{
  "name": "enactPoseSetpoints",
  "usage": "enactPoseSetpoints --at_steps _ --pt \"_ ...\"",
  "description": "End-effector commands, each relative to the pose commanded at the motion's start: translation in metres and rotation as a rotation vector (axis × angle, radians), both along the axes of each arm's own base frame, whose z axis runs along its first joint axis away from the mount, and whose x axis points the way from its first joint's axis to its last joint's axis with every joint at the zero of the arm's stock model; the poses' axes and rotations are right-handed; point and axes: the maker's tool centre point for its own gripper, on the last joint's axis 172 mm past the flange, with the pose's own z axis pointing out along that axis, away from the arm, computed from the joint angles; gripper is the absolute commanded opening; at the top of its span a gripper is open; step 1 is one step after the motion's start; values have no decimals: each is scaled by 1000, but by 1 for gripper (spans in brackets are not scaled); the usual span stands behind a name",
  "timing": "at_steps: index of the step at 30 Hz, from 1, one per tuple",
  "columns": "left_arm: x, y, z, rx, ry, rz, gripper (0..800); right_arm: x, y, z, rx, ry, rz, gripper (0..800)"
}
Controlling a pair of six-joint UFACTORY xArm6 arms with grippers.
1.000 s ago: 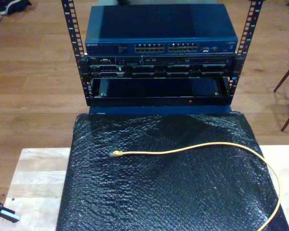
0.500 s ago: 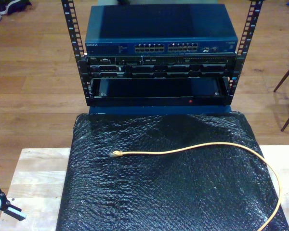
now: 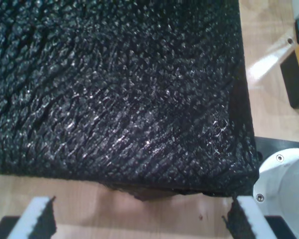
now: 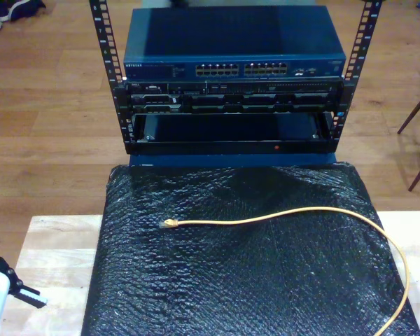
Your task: Grab the cable and plug it in
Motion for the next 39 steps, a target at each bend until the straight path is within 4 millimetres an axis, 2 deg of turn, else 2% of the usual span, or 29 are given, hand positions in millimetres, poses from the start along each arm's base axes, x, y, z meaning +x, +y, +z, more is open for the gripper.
enactPoseSetpoints --at_steps 12,24,34,39 --pt "-1 -1 -1 -3 2 1 800 34 52 11 41 -47 8 793" --pt "-1 -1 -3 -7 8 4 800 53 95 -6 9 -46 50 793" --pt "-1 -1 -3 -8 9 4 800 56 146 -35 -15 -17 125 793" --pt "-1 -1 -4 -8 9 4 800 65 174 -51 -52 -38 155 794"
